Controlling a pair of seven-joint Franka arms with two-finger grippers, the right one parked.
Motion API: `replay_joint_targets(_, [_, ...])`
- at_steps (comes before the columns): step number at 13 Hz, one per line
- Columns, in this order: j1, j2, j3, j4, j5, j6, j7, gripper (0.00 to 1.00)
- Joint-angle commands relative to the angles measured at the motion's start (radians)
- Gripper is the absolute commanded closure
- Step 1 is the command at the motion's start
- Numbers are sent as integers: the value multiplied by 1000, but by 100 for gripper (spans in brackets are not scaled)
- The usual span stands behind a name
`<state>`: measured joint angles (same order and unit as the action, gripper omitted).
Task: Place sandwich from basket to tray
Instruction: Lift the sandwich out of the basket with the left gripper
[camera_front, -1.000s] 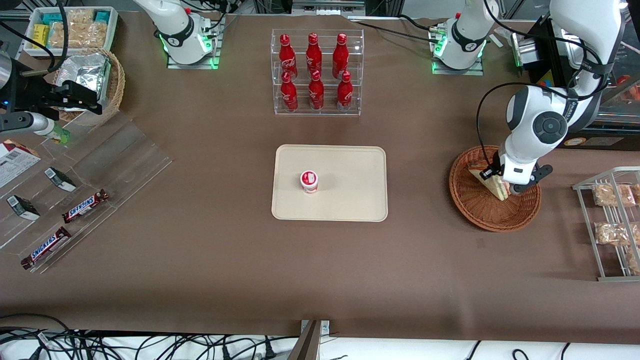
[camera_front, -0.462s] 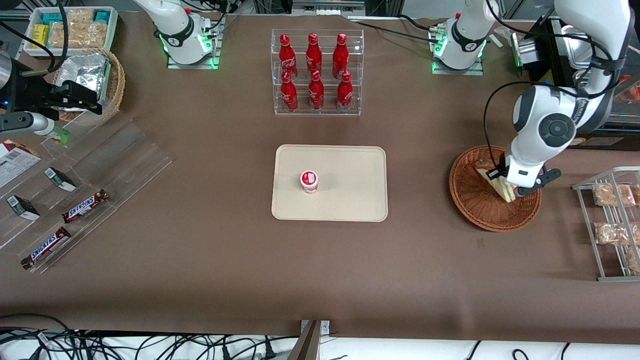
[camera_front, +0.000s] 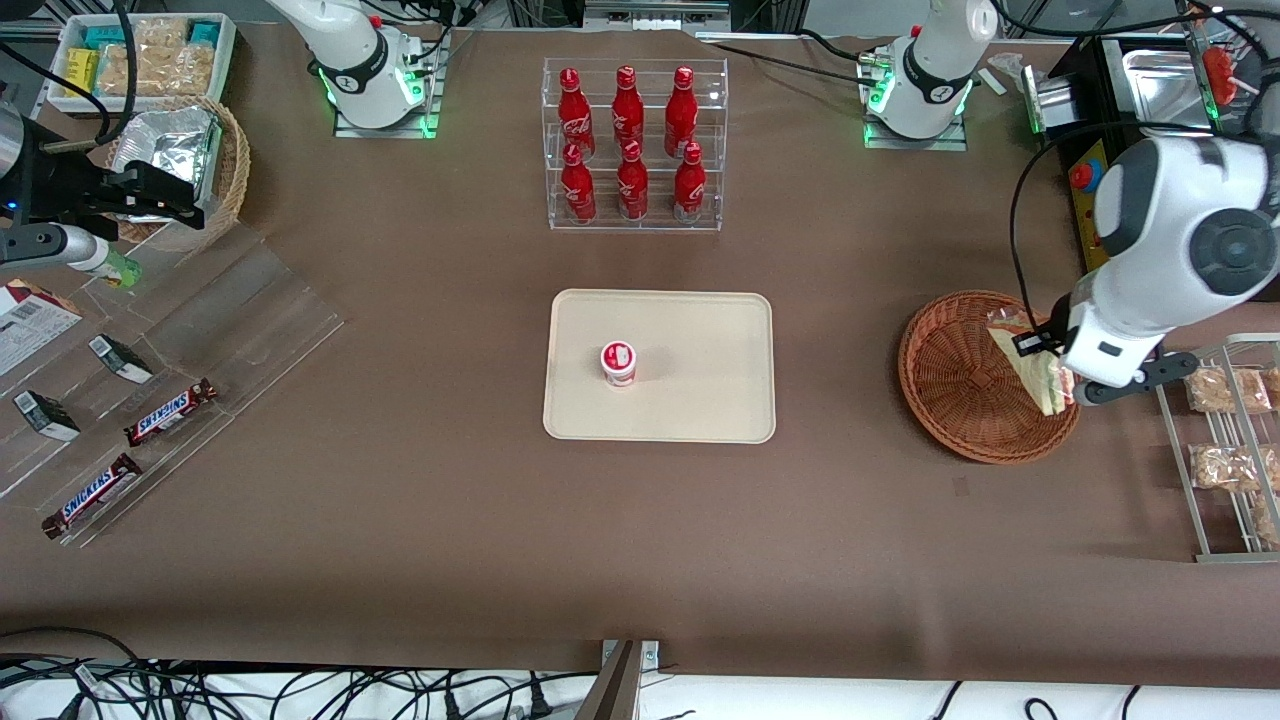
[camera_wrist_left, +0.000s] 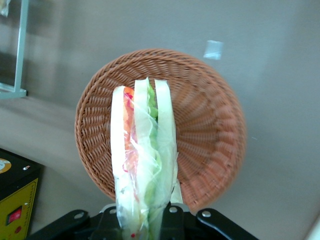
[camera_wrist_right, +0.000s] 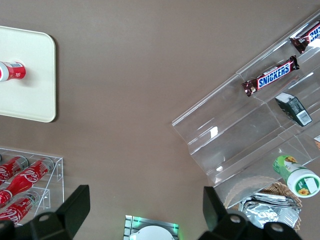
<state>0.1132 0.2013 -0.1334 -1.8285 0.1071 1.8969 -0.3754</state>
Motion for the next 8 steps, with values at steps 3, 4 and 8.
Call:
replay_joint_targets(3, [-12,9,-76,135,-55,-82,131,100])
replay_joint_targets(4, [-13,12,-115,147,-55,-82,139,100])
replay_joint_targets(8, [-17,41,-282,166,-95,-70,174,100])
